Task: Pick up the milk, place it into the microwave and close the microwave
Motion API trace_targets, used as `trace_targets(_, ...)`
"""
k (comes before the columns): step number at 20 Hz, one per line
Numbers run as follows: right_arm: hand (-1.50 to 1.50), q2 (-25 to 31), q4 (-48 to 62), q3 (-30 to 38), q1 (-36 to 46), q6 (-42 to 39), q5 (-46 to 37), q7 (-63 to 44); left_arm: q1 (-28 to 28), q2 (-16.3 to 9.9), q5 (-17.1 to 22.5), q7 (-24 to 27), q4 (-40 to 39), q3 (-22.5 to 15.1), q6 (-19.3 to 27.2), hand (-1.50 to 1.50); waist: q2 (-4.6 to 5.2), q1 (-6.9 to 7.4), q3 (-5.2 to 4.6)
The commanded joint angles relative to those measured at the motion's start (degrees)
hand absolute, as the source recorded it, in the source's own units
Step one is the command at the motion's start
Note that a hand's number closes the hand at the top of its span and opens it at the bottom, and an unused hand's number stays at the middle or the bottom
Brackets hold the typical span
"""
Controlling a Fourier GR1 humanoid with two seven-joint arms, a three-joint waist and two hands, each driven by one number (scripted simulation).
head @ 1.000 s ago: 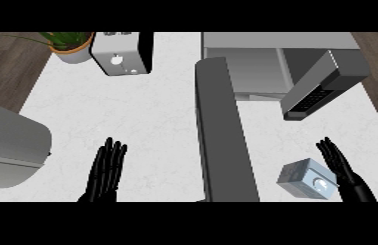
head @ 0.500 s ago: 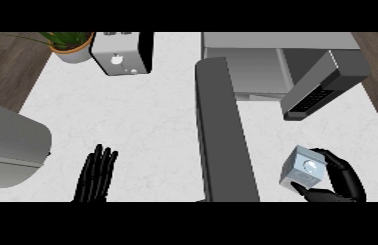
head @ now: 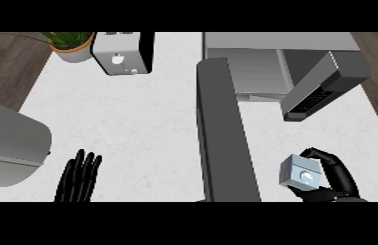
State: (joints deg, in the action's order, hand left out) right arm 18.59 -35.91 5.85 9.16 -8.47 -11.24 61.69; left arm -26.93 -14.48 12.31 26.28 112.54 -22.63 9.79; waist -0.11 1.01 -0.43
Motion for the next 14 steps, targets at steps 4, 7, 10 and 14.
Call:
trace_targets(4,1.5,-9.23,6.01,6.75,7.56,15.15,3.33,-0.35,1.47,0.6,0.69,0.6,-1.58,0.93,-0.71,-1.5,0.46,0.21,0.6)
trace_targets(7,1.5,-10.22,11.08,8.51,12.38,16.04,4.17,-0.07,-0.2,-0.58,2.78,0.62,0.13,2.51,-2.09,-1.5,0.47,0.63,0.59)
trace_targets(10,1.5,-10.63,11.44,8.38,12.45,14.39,4.51,2.65,-0.49,-0.06,2.29,2.15,-1.74,2.98,-2.6,-1.5,0.26,-0.21,0.49)
trace_targets(14,1.5,-14.06,9.29,7.33,13.59,13.16,5.05,1.67,-0.92,-2.06,4.55,0.47,-0.54,6.05,-4.34,-1.5,0.16,-0.4,0.46)
